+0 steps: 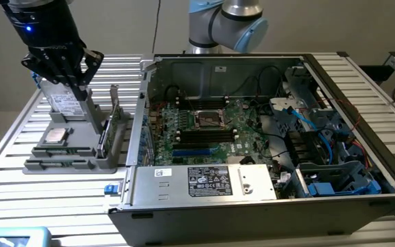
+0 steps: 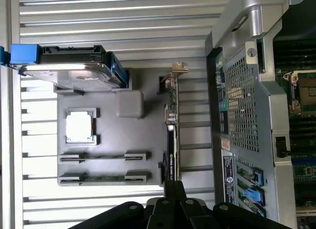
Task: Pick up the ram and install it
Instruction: 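Reach for the ram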
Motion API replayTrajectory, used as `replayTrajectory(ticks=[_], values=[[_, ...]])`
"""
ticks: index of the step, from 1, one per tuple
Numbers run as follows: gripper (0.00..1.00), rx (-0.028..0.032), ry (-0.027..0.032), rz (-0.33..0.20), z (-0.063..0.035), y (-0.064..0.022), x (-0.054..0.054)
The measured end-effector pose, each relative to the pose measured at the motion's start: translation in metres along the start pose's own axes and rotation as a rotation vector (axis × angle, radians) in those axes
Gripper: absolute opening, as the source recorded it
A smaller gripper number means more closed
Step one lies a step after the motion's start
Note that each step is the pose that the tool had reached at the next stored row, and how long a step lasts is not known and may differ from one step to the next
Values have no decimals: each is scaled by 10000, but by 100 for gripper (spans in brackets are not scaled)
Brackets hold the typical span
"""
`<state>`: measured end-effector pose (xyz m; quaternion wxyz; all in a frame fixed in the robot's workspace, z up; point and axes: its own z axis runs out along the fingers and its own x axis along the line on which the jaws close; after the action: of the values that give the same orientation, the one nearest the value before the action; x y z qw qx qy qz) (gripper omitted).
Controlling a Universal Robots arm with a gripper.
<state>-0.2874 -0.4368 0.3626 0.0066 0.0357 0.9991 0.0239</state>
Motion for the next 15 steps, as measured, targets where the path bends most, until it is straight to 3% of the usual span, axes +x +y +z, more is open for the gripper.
replayTrajectory(ticks=[4, 15], values=[[11, 13, 34, 1, 53, -17, 144], [11, 78, 39, -2, 128, -39, 462]])
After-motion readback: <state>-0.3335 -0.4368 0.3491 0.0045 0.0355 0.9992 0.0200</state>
